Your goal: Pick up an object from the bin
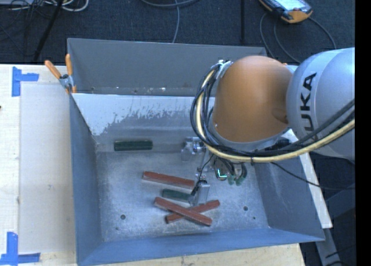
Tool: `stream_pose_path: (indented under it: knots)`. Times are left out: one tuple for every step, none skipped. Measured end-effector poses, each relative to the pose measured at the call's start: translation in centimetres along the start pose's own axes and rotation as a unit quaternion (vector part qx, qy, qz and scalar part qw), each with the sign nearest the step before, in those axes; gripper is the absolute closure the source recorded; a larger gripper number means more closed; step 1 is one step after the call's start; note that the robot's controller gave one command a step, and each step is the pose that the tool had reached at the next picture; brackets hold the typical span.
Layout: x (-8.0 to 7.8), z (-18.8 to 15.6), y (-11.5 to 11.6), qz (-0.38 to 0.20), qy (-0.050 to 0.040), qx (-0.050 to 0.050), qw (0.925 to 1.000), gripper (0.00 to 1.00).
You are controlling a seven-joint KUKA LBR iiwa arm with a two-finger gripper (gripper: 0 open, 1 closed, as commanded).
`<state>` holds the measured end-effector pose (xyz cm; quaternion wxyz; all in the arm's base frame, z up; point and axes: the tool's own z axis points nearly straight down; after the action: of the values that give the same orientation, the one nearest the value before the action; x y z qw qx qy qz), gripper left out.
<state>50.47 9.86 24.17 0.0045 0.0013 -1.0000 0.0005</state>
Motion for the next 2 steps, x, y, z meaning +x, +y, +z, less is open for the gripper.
stream_pose_path:
  knots:
    - [-0.2,-0.4,-0.1,0.002,-0.0037,-0.001,1.0,0.0]
    - [-3.1,5.7,-0.4,0.017,-0.007,-0.001,0.9998,0.0]
